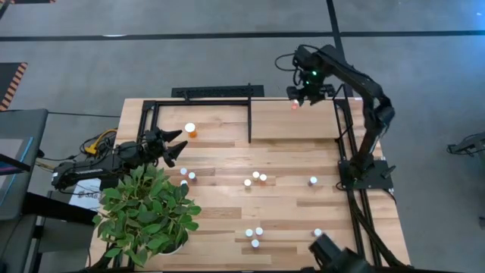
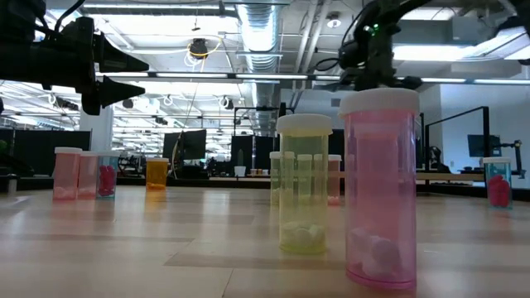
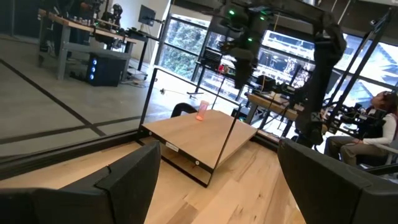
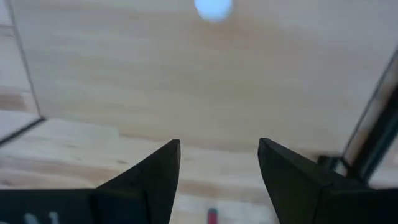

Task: Pick and place medicine bottles onto shelf by color
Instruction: Put the blue pill bottle on the shelf

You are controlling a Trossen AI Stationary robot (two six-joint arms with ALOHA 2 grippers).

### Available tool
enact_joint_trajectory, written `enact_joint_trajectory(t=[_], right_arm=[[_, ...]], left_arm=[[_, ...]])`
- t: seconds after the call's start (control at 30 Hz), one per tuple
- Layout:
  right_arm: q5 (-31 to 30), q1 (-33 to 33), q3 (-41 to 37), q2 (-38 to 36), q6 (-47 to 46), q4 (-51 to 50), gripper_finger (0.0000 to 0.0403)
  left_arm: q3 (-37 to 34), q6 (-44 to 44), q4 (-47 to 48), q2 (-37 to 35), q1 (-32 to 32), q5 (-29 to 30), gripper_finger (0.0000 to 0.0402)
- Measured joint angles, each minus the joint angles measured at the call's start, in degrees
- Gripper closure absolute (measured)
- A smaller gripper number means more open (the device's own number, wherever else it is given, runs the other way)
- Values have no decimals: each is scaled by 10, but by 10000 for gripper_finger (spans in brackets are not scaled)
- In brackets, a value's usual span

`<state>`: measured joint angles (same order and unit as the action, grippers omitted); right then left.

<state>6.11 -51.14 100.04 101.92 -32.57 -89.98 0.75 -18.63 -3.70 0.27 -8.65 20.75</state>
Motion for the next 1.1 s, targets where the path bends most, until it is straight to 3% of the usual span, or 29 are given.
enact_joint_trajectory(t=[0.17,0.53,0.8,1.1], right_arm=[[3,22,-114,-70,-43,6,163],[100,106,-369,-229,-118,72,163],[142,259,-505,-345,-291,153,163],[135,418,-565,-370,-443,262,163]], left_arm=[[0,0,0,0,0,0,90],[0,0,0,0,0,0,90],[0,0,0,0,0,0,90],[0,0,0,0,0,0,90]])
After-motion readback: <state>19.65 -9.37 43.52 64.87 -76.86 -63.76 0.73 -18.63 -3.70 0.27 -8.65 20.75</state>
